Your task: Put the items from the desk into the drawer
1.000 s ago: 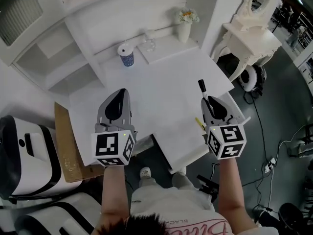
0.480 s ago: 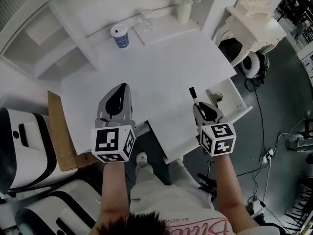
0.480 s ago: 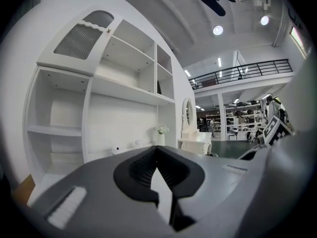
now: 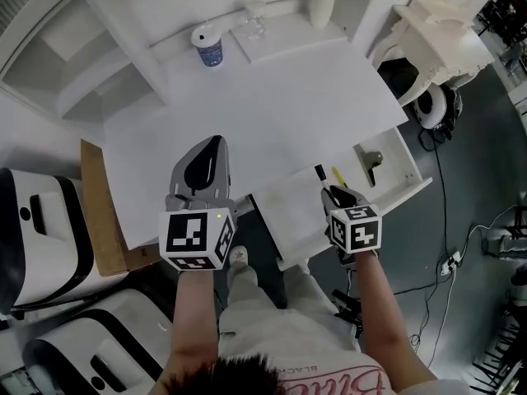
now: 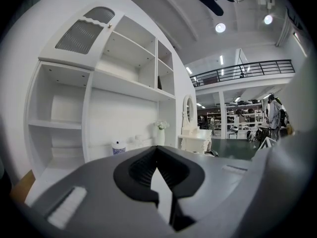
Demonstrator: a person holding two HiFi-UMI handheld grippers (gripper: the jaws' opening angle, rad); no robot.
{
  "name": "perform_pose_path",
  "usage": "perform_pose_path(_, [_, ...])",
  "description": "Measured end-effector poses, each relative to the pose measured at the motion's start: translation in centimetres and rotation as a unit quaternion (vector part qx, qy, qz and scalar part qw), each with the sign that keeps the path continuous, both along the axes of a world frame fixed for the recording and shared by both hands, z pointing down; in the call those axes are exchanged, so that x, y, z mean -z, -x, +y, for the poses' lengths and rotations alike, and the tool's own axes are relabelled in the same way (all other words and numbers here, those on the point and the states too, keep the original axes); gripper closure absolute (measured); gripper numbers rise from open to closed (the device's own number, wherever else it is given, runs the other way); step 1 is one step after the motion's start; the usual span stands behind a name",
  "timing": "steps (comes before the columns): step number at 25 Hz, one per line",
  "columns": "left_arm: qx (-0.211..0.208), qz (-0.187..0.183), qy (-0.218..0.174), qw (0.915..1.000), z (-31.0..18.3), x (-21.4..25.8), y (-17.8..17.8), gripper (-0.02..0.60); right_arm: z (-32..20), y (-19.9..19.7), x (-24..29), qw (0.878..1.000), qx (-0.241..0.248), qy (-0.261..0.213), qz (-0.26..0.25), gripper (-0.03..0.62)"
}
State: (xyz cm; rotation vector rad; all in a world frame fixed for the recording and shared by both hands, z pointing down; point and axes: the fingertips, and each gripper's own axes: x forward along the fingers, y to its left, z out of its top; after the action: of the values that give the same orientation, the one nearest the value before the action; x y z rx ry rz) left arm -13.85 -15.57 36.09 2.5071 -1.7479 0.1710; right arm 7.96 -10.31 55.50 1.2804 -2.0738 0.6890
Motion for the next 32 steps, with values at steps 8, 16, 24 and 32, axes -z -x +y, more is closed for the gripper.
perform_pose_path(8, [0.002,-0.009,0.010,0.9999,0.1,-1.0,0.2,0.572,0.1,0.4,-6.3,0.996,0.018,0.085,0.026,0.522])
perform_pose_path(16, [0.012,-0.017,0.018,0.9996,0.1,-1.7,1.1,0.572,-0.6,1.3,-11.2,0.986,0.047,0.144,0.065,0.522])
perform_pose_path(24, [0.025,-0.025,0.025,0.9991,0.0,-2.2,2.4,0.572,-0.9,1.5,-15.4,0.974,0.063,0.190,0.102,0.522])
perform_pose_path(32, [0.027,-0.034,0.032,0.9985,0.1,-2.7,2.8,0.572,-0.3,1.6,-18.1,0.967,0.055,0.219,0.117,0.522])
